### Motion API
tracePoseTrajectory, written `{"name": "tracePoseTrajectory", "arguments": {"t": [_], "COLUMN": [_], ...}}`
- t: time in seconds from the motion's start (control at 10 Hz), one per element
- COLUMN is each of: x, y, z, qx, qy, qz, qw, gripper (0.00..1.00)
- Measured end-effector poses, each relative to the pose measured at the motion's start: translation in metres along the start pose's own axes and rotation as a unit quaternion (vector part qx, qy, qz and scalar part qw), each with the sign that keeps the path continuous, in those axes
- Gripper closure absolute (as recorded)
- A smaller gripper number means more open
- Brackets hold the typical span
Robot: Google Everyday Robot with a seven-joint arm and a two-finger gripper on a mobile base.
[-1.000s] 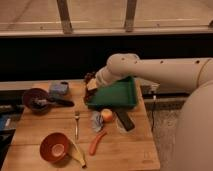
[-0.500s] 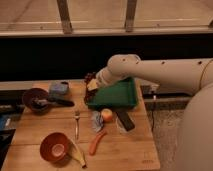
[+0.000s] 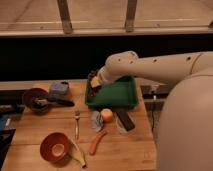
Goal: Place grapes in tray
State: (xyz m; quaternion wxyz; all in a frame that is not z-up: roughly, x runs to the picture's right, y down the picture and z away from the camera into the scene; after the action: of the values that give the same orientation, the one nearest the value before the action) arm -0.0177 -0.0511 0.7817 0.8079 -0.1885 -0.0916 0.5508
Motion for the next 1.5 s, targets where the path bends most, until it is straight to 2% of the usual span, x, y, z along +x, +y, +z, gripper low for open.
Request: {"name": "tracePoseTrajectory", "arguments": {"t": [0.2,0.4,0.5,0.7,0.8,1.0,1.1,1.3,1.4,1.5], "x": [-0.018,-0.029,-0.03,-0.022,-0.013,-0.004,-0.002,-0.001,-0.001,-0.002], "y": [-0.036,-0.071,-0.085,-0.102,-0.106,-0.091,-0.088,-0.09,-0.089,-0.088], "z": [0.009,0.022,0.03,0.044,0.05,0.056,0.056,0.055,0.055,0.056], "qx": [0.023,0.024,0.013,-0.03,-0.05,-0.091,-0.098,-0.098,-0.098,-0.099], "qy": [-0.007,-0.012,-0.013,-0.008,0.001,0.022,0.026,0.026,0.026,0.026], "qz": [0.014,0.032,0.041,0.051,0.051,0.039,0.036,0.037,0.037,0.036], "qw": [0.9996,0.9991,0.999,0.9982,0.9974,0.9949,0.9942,0.9942,0.9942,0.9941], "gripper": [1.0,1.0,1.0,1.0,1.0,1.0,0.98,0.92,0.87,0.76]}}
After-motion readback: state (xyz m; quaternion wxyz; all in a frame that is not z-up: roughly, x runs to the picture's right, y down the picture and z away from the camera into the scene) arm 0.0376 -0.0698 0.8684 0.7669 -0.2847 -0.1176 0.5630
